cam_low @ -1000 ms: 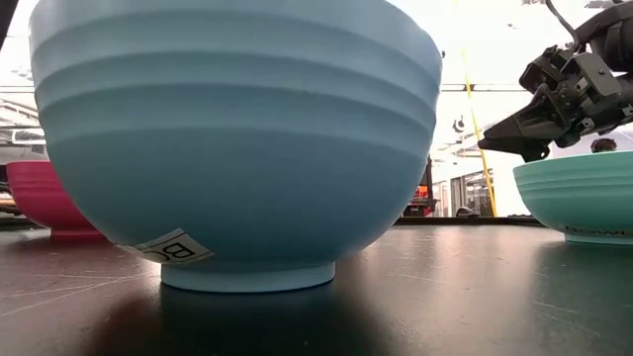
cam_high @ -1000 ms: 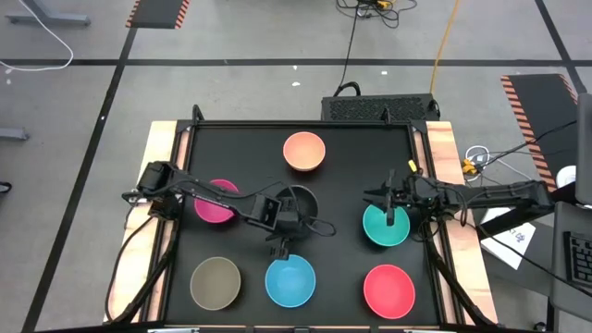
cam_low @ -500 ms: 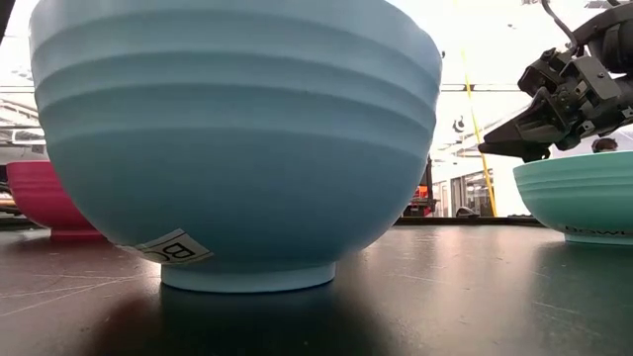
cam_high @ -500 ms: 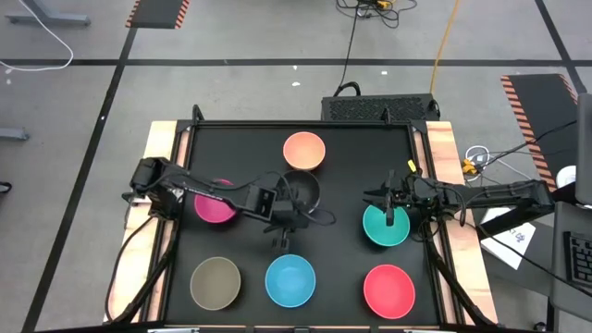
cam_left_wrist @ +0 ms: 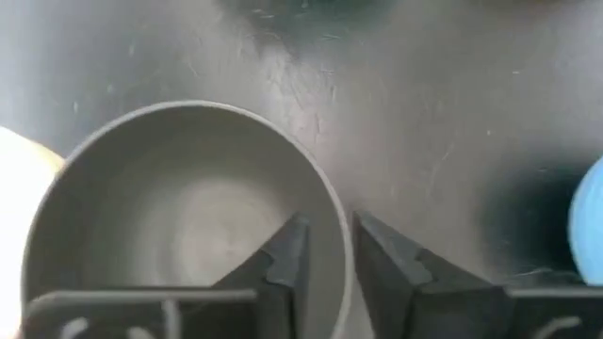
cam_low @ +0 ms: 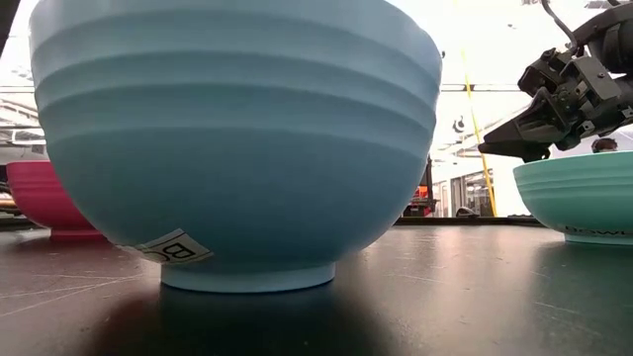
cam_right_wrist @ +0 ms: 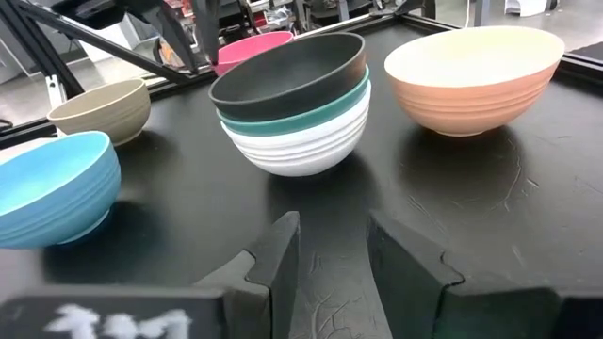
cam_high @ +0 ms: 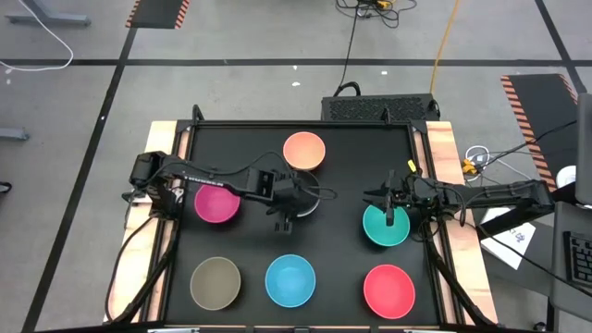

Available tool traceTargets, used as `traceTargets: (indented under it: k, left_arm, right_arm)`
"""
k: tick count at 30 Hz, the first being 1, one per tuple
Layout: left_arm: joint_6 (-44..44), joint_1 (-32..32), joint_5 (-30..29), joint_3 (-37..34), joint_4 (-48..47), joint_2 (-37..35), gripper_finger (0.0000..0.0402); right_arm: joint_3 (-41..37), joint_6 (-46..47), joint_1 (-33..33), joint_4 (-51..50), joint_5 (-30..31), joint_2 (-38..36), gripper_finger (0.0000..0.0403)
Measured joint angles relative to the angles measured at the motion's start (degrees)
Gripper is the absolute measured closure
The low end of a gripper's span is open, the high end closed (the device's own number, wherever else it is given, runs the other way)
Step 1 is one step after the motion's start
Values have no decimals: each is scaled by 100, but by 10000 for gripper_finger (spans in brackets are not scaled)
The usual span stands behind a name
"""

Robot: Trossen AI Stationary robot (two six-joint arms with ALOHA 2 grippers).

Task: Nest bowls inside each other
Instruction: Stack the black bowl on the green bowl

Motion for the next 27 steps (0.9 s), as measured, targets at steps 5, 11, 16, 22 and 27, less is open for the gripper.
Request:
traceTargets:
  k: [5,11,16,22,27]
  left_arm:
    - [78,136,-230,0,-21,0,266]
    - [79,476,-106,0,-70,0,269]
    - [99,714,83,0,-83,0,296]
    - [220,938,81,0,-78,0,300]
    - [251,1200,37,-2,-53,0,294]
  right_arm:
    - [0,-34,0,-2,0,67,287]
    - [0,-29,0,-2,0,141,287]
    - [0,-27,0,-2,0,177,287]
    - [0,-27,0,-1,0,175,287]
    - [0,-27,0,-2,0,175,287]
